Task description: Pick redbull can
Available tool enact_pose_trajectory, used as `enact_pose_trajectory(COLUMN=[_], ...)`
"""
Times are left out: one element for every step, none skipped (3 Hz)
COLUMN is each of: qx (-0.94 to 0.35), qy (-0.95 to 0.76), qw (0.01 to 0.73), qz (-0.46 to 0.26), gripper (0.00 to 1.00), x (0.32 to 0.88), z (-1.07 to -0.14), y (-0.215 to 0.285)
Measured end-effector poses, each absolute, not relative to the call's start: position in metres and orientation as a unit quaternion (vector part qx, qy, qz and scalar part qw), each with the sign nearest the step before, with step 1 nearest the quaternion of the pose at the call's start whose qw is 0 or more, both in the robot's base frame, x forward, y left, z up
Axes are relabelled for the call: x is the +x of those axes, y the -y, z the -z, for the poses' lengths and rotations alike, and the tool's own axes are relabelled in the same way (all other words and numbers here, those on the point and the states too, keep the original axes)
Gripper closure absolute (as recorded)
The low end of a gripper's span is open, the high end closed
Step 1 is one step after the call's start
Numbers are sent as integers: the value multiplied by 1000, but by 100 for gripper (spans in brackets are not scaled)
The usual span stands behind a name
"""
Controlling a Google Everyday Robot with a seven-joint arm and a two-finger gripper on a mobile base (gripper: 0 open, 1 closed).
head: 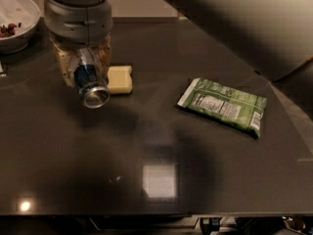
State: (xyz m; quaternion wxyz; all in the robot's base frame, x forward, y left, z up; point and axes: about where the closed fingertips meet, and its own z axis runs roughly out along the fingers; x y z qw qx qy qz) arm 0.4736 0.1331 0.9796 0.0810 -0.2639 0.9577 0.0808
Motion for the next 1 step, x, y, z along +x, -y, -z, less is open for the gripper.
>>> enact_pose_trajectory(qx=[-264], qy=[-956], qw=[92], qz=[-89], gripper=[100], x=[476], z=[-982], y=[-138])
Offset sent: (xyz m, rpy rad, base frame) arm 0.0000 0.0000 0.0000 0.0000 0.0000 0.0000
